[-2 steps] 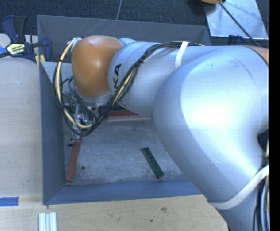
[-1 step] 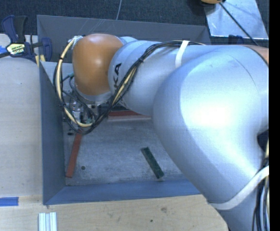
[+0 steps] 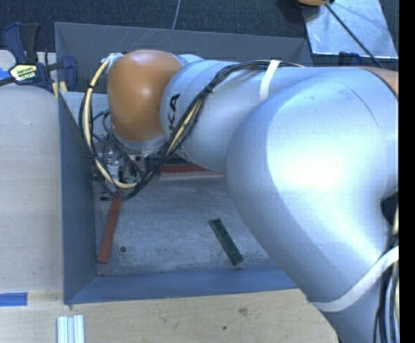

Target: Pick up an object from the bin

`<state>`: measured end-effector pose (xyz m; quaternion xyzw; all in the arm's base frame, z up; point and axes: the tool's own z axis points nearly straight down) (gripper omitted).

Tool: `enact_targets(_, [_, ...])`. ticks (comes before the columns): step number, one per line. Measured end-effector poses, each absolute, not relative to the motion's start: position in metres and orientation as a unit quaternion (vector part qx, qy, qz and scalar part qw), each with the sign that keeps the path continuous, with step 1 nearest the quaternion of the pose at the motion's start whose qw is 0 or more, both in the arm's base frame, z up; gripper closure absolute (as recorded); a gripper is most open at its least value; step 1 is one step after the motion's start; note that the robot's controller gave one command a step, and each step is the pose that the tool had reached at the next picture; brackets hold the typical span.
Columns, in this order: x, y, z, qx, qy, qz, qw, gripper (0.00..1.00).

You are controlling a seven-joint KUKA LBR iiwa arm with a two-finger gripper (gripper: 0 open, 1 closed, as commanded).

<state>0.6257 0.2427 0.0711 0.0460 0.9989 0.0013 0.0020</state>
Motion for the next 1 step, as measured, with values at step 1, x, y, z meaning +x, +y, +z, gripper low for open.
enact_targets(1, [0.625, 0.2423, 0.0739, 0.047, 0.999, 0.001, 0.0, 1.0])
